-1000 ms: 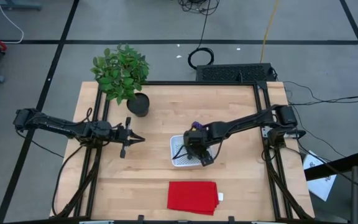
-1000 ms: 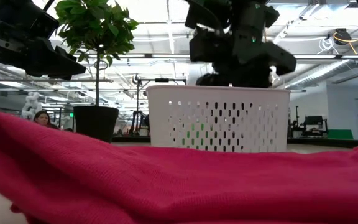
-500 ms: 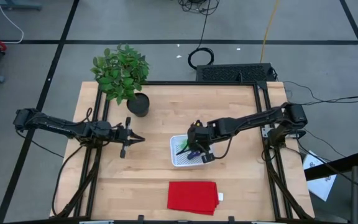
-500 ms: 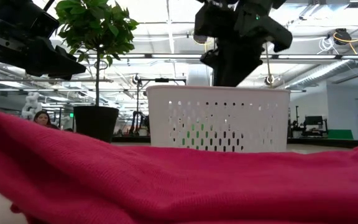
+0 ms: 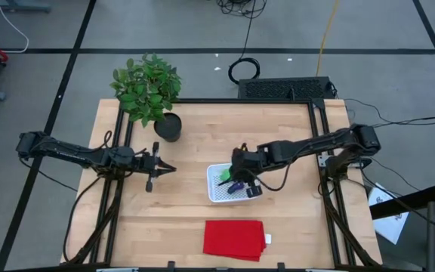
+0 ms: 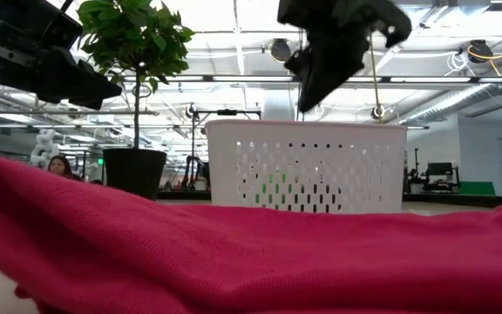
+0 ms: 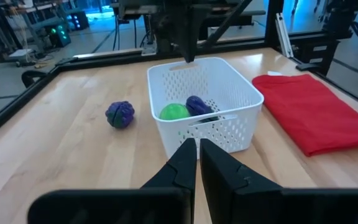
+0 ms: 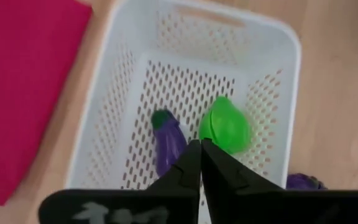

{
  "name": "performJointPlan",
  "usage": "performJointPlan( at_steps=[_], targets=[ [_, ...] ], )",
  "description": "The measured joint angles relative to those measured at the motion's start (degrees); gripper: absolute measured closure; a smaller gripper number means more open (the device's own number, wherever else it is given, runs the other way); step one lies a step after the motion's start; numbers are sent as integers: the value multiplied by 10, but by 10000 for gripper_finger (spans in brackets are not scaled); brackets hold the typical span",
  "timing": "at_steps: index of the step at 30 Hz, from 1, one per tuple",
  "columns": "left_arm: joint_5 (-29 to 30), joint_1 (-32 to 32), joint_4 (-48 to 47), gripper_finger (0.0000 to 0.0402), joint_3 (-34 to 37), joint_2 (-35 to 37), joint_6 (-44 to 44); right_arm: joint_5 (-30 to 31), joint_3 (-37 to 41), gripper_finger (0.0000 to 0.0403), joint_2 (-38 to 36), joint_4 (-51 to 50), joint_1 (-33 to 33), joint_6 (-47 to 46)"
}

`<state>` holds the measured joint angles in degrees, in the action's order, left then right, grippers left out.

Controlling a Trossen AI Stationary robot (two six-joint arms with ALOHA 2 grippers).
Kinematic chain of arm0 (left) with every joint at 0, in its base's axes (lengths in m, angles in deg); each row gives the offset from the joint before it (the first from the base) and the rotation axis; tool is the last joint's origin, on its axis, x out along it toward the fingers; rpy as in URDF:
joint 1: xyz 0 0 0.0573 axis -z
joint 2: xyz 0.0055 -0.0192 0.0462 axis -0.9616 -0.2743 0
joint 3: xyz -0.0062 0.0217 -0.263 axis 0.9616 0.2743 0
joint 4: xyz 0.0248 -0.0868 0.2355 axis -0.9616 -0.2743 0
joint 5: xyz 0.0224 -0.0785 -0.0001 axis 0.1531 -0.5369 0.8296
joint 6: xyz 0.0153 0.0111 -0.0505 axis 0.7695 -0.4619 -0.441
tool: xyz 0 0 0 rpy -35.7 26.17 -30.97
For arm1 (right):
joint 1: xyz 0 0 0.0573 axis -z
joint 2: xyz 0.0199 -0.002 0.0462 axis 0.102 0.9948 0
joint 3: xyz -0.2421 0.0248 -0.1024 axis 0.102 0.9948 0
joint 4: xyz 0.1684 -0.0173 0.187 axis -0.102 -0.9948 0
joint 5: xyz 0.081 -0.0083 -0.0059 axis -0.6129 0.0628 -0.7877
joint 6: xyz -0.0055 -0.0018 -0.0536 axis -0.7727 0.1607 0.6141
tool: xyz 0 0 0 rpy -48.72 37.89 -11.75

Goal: Pick and placing Produce into tupperware
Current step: Put the violet grape into the white bin

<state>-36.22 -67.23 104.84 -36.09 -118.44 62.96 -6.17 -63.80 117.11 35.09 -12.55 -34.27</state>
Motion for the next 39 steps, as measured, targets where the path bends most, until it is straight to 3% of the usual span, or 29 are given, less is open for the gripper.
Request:
performJointPlan(
  at_steps=[9, 24, 30, 33, 39],
  targets=[
    [0, 0, 1, 376, 0, 0, 4, 0, -1, 402, -66, 28, -9, -41],
    [0, 0, 1, 376, 0, 0, 4, 0, 0, 403, -96, 24, -21, -71],
    [0, 0, -9, 376, 0, 0, -1, 5, 0, 403, -178, 28, -20, -86],
    [0, 0, -9, 376, 0, 0, -1, 50, 4, 403, -228, 31, -29, -98],
    [0, 0, -9, 376, 0, 0, -1, 79, 108, 403, -353, 96, -38, -130]
  ],
)
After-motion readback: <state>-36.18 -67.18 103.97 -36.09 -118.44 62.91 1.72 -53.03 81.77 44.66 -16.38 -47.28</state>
